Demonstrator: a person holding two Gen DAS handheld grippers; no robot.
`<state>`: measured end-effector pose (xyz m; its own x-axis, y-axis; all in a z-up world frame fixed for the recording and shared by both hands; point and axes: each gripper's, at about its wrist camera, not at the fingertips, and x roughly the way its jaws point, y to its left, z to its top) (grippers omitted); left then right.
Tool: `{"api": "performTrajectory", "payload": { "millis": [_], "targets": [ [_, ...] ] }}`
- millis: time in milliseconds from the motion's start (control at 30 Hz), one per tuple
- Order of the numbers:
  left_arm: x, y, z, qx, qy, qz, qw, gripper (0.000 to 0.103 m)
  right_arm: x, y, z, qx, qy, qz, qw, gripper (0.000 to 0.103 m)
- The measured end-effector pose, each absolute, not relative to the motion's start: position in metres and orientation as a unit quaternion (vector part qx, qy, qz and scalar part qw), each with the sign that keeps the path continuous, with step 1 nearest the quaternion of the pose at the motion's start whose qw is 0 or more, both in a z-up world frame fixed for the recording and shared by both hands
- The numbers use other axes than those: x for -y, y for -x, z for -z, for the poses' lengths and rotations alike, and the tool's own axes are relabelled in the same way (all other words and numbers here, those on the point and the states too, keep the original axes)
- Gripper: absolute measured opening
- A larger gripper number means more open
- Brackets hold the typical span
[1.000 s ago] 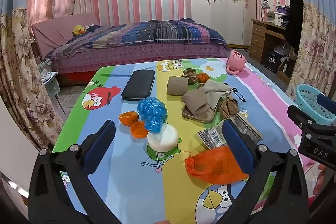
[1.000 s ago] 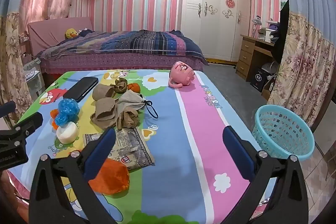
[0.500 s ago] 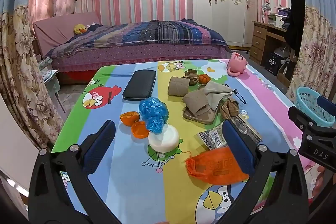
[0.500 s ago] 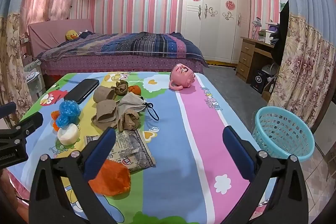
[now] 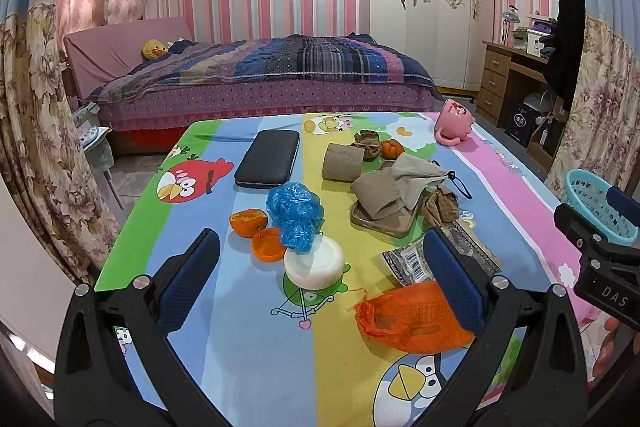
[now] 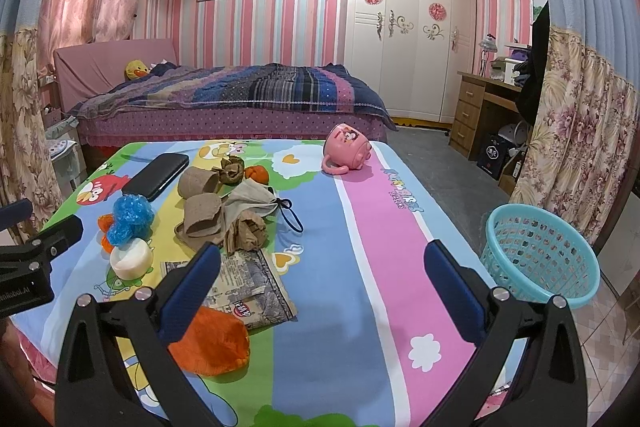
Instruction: Collect trash
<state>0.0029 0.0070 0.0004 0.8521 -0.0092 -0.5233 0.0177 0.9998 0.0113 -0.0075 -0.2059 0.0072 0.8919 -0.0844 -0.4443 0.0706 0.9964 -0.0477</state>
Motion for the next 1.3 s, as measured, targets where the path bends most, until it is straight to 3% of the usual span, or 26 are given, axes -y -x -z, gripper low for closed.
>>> {"api": "performTrajectory", "payload": {
  "millis": [1300],
  "targets": [
    [-0.0086,-0.004,0.0019,-0.269,-0.011,0.002,0.963,0.098,0.2112,0.006,-0.0056,-0.224,0.012,0.044,0.973,0.099]
  ]
}}
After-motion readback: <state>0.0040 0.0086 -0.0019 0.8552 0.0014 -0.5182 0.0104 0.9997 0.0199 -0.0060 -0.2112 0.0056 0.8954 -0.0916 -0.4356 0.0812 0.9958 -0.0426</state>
